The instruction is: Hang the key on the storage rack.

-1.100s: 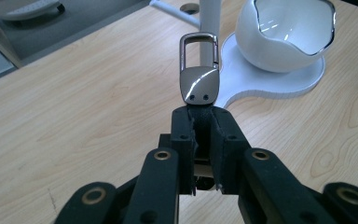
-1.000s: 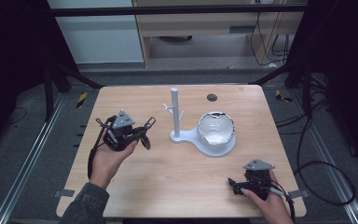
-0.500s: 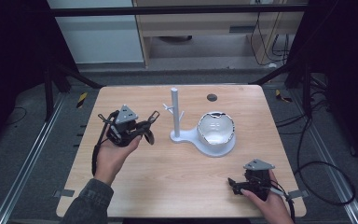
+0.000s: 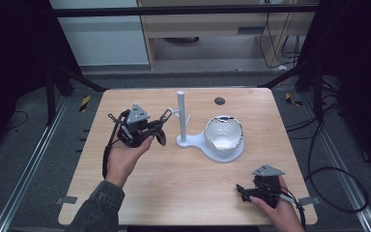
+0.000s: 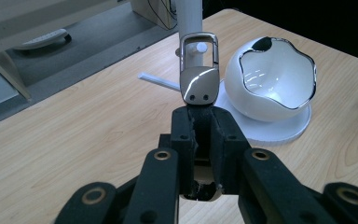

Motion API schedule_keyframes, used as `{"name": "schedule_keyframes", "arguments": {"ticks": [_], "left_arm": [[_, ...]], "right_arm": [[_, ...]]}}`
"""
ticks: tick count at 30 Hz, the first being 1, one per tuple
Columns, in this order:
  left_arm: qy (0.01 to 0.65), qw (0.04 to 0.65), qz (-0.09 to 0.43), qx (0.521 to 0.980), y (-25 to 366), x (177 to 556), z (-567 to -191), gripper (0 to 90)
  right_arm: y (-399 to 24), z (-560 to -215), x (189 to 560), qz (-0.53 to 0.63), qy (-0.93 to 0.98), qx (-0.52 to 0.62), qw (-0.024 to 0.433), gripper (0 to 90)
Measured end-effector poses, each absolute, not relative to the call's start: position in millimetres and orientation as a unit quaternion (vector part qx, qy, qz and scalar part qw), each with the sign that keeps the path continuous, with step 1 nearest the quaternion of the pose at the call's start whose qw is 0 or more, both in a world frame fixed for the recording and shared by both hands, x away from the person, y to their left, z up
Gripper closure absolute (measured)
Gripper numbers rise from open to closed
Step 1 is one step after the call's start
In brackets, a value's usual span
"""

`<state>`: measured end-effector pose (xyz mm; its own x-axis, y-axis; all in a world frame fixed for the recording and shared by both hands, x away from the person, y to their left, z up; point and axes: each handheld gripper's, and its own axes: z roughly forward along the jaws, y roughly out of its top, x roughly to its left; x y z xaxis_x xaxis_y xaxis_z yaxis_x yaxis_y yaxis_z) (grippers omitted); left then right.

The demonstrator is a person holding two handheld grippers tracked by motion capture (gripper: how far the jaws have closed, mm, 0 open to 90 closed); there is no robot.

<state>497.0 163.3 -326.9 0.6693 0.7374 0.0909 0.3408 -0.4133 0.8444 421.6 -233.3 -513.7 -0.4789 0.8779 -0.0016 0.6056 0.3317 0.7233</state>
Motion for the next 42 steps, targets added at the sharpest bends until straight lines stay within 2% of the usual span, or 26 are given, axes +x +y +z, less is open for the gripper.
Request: {"name": "schedule_keyframes", "arguments": {"ticks": [42], "left_arm": [[0.345, 0.419, 0.229, 0.808, 141, 520, -345, 79.9]], "right_arm": [[-233, -514, 422, 0.338, 0.791, 0.469, 0.202, 0.4]]}}
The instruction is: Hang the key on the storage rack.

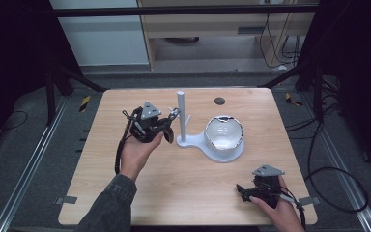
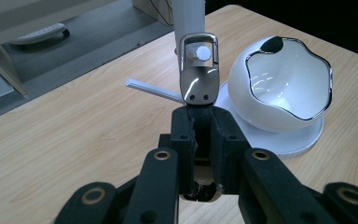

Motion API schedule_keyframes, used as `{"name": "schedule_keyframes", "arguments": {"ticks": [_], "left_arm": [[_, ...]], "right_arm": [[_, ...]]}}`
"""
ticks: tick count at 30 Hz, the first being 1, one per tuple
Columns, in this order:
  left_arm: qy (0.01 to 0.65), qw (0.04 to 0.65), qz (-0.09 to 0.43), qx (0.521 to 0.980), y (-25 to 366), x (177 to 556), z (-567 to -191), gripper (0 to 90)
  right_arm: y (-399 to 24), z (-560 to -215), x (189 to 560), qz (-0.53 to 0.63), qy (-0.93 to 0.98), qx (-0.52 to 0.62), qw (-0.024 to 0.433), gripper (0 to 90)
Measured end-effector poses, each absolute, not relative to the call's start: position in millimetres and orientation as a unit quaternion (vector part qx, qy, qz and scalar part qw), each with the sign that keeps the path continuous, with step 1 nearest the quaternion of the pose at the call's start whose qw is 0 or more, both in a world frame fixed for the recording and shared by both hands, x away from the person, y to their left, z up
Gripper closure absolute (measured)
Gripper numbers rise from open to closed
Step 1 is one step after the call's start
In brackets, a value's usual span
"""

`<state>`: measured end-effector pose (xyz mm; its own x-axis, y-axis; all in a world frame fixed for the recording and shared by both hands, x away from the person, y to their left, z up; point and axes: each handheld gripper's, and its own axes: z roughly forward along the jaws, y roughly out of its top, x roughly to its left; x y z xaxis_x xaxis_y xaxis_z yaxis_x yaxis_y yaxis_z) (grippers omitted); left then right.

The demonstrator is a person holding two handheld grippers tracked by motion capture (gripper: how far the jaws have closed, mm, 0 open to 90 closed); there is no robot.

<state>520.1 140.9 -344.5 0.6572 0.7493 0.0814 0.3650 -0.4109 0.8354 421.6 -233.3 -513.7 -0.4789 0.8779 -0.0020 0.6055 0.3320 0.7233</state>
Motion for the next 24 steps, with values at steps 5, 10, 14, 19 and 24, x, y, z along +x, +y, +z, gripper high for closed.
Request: {"name": "schedule_keyframes", "arguments": {"ticks": [5, 10, 14, 19, 24], "left_arm": [[0.346, 0.418, 0.227, 0.808, 138, 524, -348, 79.9], [0.350, 0.419, 0.224, 0.807, 138, 525, -351, 79.9], [0.349, 0.419, 0.224, 0.808, 137, 526, -352, 79.9], [0.349, 0.416, 0.222, 0.810, 135, 529, -357, 79.9], [0.351, 0.420, 0.218, 0.808, 132, 531, -363, 79.9]], "right_arm": [[-233, -514, 422, 0.338, 0.791, 0.469, 0.202, 0.4], [-233, -514, 422, 0.338, 0.791, 0.469, 0.201, 0.4], [-233, -514, 422, 0.338, 0.791, 0.468, 0.202, 0.4], [-233, -514, 422, 0.338, 0.791, 0.469, 0.202, 0.4], [-233, -514, 422, 0.338, 0.791, 0.468, 0.202, 0.4]]}}
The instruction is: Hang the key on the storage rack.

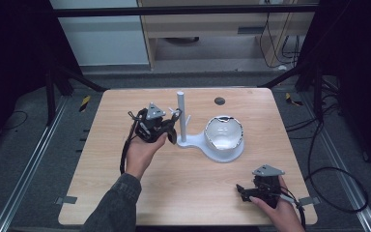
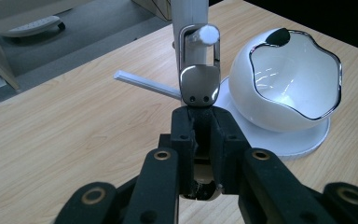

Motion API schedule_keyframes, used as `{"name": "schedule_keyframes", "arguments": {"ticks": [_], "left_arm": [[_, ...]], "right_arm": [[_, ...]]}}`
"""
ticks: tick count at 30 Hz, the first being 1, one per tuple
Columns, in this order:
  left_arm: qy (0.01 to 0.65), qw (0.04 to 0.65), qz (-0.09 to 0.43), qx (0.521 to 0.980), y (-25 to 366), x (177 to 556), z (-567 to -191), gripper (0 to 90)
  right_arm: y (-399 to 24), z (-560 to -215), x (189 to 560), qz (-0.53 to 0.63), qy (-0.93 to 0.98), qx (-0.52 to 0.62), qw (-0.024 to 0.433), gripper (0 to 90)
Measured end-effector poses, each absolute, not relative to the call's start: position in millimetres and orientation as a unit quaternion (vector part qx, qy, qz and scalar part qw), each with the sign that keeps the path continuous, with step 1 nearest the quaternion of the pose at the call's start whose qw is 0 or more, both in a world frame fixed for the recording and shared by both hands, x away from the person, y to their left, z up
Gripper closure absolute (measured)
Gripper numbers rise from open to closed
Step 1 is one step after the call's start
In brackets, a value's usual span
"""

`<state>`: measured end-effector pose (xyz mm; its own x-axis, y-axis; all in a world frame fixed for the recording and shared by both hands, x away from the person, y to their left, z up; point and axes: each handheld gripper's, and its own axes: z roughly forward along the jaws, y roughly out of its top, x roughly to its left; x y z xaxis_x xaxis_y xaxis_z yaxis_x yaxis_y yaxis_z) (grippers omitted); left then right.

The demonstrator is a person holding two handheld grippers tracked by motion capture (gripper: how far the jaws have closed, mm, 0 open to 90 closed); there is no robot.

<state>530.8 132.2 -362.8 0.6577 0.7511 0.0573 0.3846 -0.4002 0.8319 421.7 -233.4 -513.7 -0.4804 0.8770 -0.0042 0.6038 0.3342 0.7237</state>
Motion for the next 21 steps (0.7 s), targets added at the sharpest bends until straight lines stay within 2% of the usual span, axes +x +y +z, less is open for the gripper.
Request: {"name": "schedule_keyframes", "arguments": {"ticks": [21], "left_arm": [[0.354, 0.431, 0.214, 0.802, 122, 540, -377, 80.0]], "right_arm": [[-233, -514, 422, 0.338, 0.791, 0.468, 0.202, 0.4]]}}
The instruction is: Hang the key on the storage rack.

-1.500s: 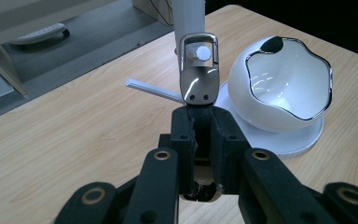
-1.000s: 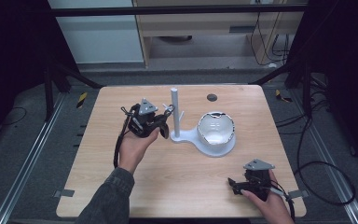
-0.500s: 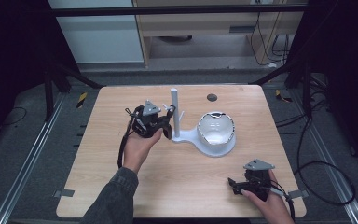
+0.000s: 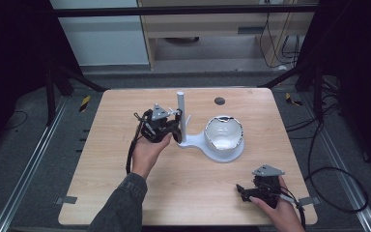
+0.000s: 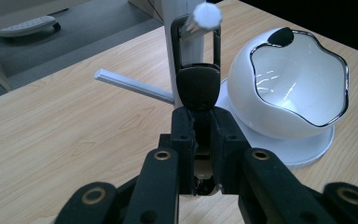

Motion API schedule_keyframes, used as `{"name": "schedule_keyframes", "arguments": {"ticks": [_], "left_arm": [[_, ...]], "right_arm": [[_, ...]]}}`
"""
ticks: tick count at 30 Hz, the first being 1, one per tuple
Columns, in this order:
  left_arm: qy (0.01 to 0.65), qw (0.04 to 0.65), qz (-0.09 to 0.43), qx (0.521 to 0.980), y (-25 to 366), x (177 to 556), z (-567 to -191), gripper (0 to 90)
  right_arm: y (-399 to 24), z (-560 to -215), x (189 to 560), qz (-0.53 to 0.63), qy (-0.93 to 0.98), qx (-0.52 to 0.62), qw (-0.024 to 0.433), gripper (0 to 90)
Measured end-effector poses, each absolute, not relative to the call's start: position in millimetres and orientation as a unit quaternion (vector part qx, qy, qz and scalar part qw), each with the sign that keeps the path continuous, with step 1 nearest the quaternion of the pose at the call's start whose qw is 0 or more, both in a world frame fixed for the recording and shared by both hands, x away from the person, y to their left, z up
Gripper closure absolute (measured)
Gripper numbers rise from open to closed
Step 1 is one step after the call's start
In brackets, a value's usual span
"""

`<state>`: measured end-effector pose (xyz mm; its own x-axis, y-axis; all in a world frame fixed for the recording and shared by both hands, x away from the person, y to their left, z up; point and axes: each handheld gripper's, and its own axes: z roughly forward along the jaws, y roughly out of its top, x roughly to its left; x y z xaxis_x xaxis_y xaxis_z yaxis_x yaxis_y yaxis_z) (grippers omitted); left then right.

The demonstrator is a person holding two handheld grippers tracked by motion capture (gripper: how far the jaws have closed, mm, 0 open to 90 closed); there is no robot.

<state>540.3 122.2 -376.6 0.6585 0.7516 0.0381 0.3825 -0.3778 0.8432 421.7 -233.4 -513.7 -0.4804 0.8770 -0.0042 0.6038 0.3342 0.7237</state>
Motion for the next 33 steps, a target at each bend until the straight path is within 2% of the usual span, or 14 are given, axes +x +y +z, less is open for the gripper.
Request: {"name": "schedule_keyframes", "arguments": {"ticks": [10, 18, 21, 22, 28, 31, 33], "left_arm": [[0.357, 0.443, 0.214, 0.794, 122, 540, -380, 78.7], [0.353, 0.444, 0.227, 0.791, 124, 533, -377, 65.9], [0.352, 0.443, 0.228, 0.792, 125, 529, -376, 57.1], [0.351, 0.443, 0.230, 0.792, 125, 527, -376, 49.2], [0.342, 0.440, 0.223, 0.800, 127, 516, -376, 24.6], [0.335, 0.433, 0.215, 0.809, 129, 509, -376, 14.9], [0.332, 0.433, 0.211, 0.811, 130, 507, -376, 11.4]], "right_arm": [[-233, -514, 422, 0.337, 0.791, 0.468, 0.202, 0.4], [-233, -514, 422, 0.338, 0.791, 0.468, 0.202, 0.4], [-233, -514, 422, 0.338, 0.791, 0.469, 0.202, 0.4], [-233, -514, 422, 0.338, 0.791, 0.468, 0.202, 0.4], [-233, -514, 422, 0.338, 0.791, 0.468, 0.202, 0.4], [-233, -514, 422, 0.338, 0.791, 0.468, 0.202, 0.4], [-233, -514, 422, 0.338, 0.791, 0.469, 0.202, 0.4]]}}
